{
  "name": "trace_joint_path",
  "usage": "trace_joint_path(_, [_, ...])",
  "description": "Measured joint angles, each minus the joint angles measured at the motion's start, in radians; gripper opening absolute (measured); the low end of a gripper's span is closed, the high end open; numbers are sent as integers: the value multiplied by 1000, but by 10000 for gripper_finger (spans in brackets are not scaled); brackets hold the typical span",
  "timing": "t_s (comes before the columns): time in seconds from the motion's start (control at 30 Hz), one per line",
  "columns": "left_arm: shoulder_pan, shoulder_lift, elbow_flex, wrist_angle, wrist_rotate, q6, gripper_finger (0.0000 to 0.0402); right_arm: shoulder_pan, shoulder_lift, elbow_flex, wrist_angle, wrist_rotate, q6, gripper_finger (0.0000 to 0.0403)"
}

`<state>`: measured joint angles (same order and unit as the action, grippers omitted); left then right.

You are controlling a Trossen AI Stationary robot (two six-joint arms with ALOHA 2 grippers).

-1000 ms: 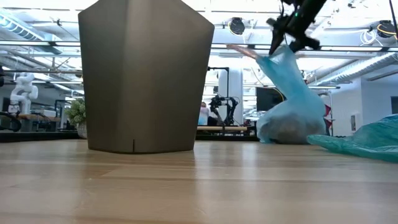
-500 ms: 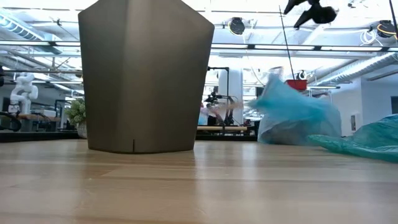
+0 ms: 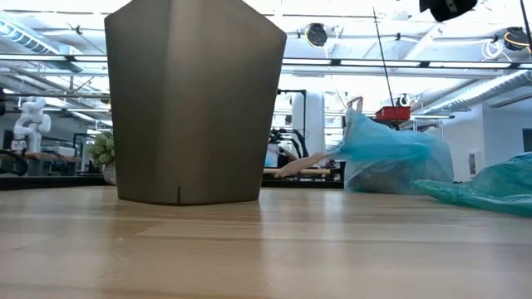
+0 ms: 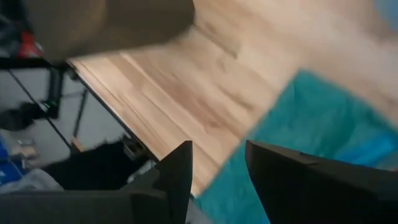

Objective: Place trash/remove bag and relplace
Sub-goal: Insert the bottom blue trash bag into the trash bin

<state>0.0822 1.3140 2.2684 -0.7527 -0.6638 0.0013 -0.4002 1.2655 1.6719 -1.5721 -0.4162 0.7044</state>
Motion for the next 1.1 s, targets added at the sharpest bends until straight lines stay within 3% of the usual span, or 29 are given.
trace_joint_path(0.3, [55, 8, 0, -113, 1, -23, 10, 258, -3, -271, 1, 26, 215, 127])
trace_joint_path(0.5, [87, 9, 0, -133, 20, -22, 2, 394, -3, -468, 1, 28, 377, 144])
trace_joint_path(0.83, [150, 9, 0, -158, 45, -13, 3, 487, -3, -713, 78, 148, 485, 260])
trace_joint_path(1.1, [167, 9, 0, -181, 77, -19, 3, 487, -3, -841, 190, 288, 554, 251])
